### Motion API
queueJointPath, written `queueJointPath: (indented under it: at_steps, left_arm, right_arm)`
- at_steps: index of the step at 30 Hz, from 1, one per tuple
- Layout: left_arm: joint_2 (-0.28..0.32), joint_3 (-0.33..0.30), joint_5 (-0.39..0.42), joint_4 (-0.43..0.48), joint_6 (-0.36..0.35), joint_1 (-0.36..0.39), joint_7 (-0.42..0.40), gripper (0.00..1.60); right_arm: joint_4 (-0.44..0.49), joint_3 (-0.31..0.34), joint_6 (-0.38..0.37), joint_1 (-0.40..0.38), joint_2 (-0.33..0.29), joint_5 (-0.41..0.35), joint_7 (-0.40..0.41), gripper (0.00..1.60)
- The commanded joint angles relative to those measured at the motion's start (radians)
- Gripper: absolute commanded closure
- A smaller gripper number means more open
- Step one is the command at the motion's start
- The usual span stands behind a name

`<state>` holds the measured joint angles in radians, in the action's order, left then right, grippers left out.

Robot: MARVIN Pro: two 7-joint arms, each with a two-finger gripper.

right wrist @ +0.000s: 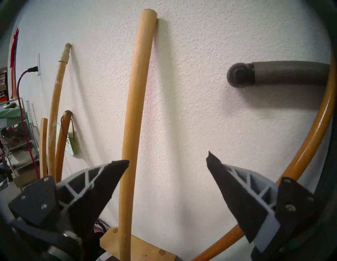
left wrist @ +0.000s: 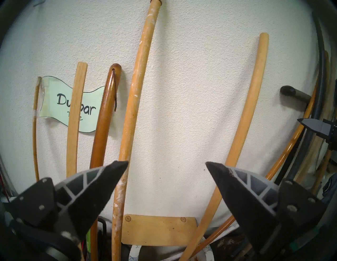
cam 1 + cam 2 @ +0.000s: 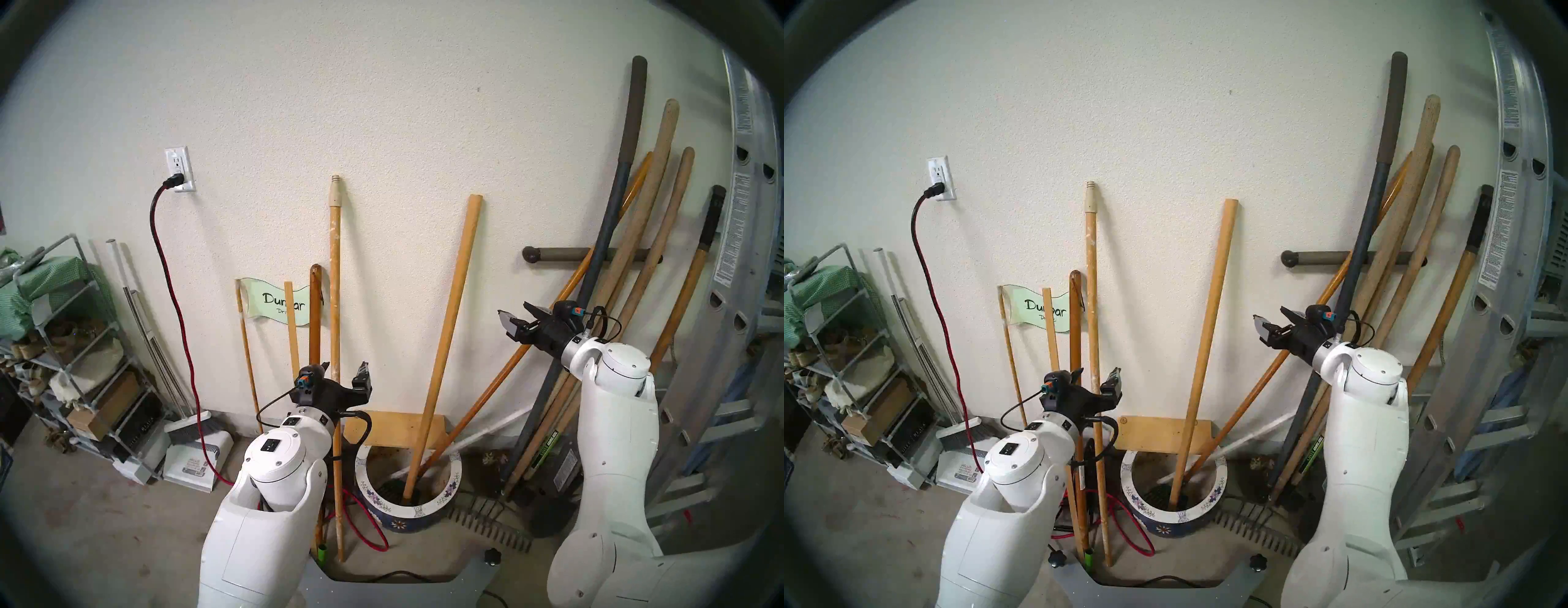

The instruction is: Put wooden sticks into the pot

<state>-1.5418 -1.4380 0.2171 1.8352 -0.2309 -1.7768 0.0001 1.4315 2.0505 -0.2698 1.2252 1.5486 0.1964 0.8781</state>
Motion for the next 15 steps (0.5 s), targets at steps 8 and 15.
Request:
queueJointPath:
  at_steps: [8, 15]
  left_arm:
    - [-0.001, 0.001, 0.002, 0.001, 0.002, 0.0, -0.002, 0.0]
    - [-0.001, 0.001, 0.002, 0.001, 0.002, 0.0, -0.003, 0.0]
  right_arm:
    - [0.197, -0.007, -0.109, 0.101, 0.096, 0.035, -0.065, 0.0]
    - [0.272, -0.028, -0.167, 0.138, 0.111, 0.049, -0.106, 0.0]
